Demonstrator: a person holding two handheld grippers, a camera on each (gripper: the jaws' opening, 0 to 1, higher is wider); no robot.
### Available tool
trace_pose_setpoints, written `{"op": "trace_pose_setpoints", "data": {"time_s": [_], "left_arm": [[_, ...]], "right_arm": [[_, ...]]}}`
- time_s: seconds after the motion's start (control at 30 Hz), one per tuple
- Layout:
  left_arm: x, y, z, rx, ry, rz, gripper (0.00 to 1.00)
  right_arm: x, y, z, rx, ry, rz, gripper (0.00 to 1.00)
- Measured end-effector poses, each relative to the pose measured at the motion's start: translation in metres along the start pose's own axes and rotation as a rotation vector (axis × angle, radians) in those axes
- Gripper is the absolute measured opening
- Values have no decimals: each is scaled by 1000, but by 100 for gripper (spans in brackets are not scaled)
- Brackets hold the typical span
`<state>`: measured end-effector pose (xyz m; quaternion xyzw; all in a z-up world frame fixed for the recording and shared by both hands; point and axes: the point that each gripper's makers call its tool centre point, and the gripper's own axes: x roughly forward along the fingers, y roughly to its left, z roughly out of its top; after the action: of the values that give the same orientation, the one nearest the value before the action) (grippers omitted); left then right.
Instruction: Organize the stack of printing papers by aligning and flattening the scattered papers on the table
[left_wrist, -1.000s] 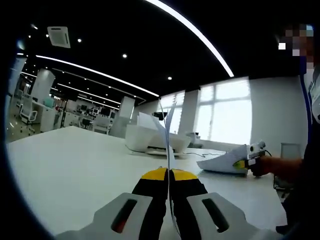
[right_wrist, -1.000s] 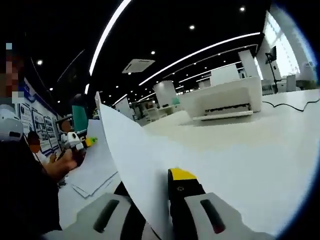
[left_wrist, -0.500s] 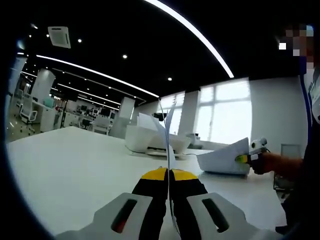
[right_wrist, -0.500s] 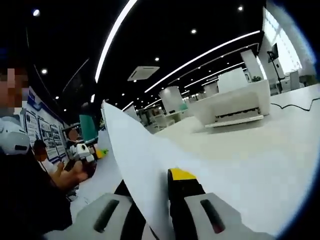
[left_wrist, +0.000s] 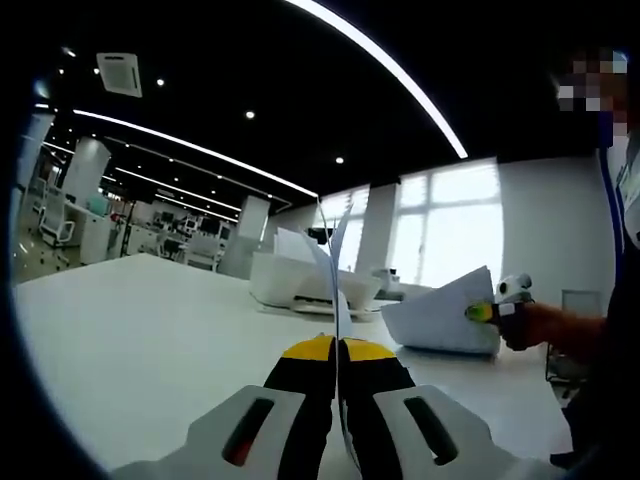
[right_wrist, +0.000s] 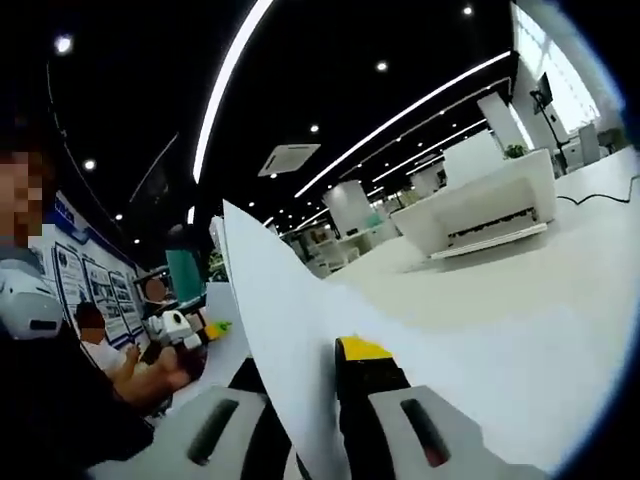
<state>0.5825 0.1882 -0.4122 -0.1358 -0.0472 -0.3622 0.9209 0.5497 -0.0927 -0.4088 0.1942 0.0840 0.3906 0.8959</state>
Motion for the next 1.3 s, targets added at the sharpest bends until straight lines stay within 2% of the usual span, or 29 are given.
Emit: {"op": "trace_pose_setpoints", "data": {"time_s": [0.63,1.03,1.3], "left_arm": [[-2,1,2,-5,-9,-5,7],[-1,1,2,-4,-9,-4,7],[-1,0,1,2,-5,-4,7]], "right_arm": [[34,27,3,79,-50,43,8],[48,40,10,82,-70,56,8],[66,52,1,90,-57,75,7]]}}
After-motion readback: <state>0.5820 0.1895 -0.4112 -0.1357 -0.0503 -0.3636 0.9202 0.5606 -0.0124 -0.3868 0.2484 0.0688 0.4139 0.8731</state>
